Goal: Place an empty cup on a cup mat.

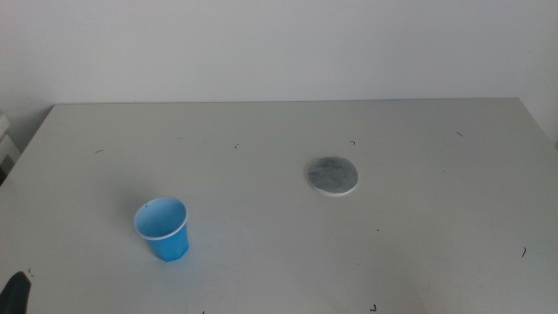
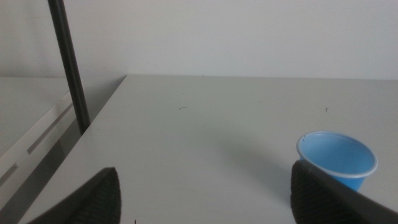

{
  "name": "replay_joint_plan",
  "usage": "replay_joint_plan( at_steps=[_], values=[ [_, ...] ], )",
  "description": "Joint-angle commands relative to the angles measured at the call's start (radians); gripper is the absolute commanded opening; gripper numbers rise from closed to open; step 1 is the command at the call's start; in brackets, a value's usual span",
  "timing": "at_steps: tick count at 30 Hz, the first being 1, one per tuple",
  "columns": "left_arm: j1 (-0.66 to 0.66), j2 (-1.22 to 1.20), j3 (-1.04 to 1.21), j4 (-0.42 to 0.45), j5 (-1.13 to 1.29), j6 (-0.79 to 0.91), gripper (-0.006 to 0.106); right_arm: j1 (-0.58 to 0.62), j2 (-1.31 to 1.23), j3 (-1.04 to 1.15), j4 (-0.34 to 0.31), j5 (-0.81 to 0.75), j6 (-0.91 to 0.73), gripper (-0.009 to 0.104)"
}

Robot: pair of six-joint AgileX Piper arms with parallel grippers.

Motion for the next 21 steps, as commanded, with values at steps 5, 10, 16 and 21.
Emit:
replay_joint_plan(
  at_steps=[5, 10, 16, 21],
  values=[
    [0.001, 0.015, -0.123, -0.013, 0.042, -0.026, 0.105, 0.001, -0.027, -0.008, -0.014, -0.075, -0.005, 0.094],
    [0.001, 0.121, -0.307, -0.026, 0.180, -0.044, 0.105, 0.001, -0.027, -0.008, -0.014, -0.075, -0.005, 0.094],
    [0.001, 0.267, -0.531, -0.036, 0.342, -0.044, 0.105, 0.001, -0.027, -0.008, -0.014, -0.075, -0.005, 0.094],
    [0.001, 0.406, -0.734, -0.039, 0.482, -0.043, 0.105, 0.001, -0.027, -0.008, -0.014, -0.075, -0.005, 0.094]
  ],
)
